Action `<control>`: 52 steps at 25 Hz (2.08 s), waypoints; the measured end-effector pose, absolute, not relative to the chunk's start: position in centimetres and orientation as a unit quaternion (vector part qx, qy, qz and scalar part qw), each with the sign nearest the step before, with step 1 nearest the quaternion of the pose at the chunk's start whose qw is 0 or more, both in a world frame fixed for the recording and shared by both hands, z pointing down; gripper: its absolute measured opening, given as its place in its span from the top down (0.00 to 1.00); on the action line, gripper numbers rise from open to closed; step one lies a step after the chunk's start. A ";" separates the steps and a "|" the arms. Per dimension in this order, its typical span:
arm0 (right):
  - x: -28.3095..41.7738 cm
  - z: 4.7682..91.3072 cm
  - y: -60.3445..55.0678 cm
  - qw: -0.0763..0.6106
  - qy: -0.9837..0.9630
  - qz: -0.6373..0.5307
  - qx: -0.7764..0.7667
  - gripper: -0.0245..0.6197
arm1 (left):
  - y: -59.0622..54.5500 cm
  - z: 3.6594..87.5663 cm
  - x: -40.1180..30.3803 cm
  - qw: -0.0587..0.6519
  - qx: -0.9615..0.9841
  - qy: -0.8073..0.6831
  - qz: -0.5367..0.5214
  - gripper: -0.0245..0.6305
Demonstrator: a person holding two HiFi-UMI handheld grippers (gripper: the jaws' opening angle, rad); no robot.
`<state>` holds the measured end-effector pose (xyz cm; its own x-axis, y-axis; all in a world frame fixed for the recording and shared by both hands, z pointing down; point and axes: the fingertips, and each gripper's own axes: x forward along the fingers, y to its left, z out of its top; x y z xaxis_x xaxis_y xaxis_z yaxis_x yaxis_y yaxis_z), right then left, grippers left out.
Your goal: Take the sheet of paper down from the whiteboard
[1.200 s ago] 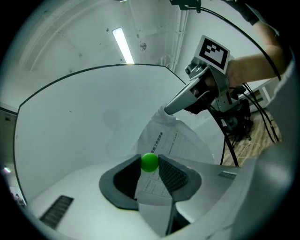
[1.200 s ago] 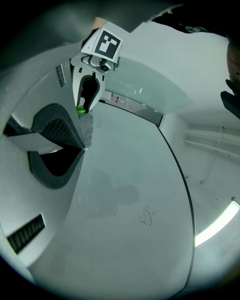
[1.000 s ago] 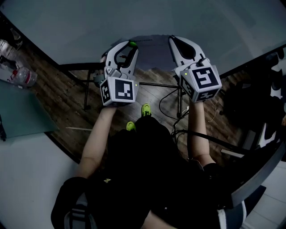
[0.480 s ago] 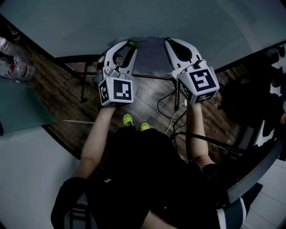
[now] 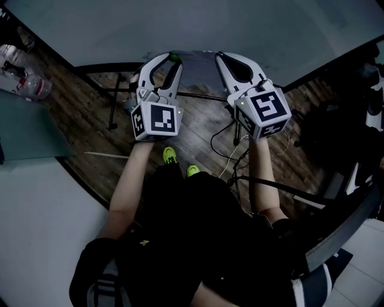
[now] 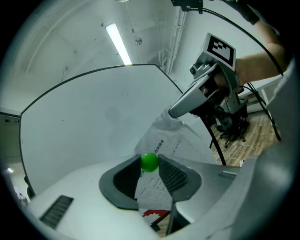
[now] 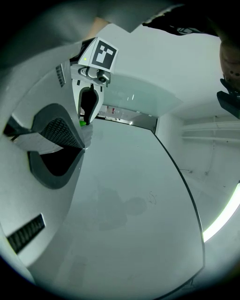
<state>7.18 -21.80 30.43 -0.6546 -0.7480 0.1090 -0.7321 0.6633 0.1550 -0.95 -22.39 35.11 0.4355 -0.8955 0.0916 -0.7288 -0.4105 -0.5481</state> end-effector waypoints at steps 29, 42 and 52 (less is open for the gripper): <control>12.6 29.6 -12.6 0.037 -0.936 -0.040 0.347 0.96 | -13.3 34.2 5.4 0.230 -0.795 0.523 -0.204 0.77; 13.8 30.7 -8.7 0.022 -0.945 -0.015 0.327 0.96 | -9.7 35.3 7.3 0.222 -0.797 0.522 -0.208 0.77; 13.9 31.4 -8.2 0.030 -0.942 -0.019 0.334 0.97 | -9.0 35.8 7.6 0.217 -0.805 0.513 -0.206 0.77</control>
<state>13.85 -8.20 31.43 -0.7754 -0.6300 0.0435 -0.6277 0.7765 0.0553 7.55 -8.97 35.84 0.3898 -0.9145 0.1086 -0.7355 -0.3801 -0.5609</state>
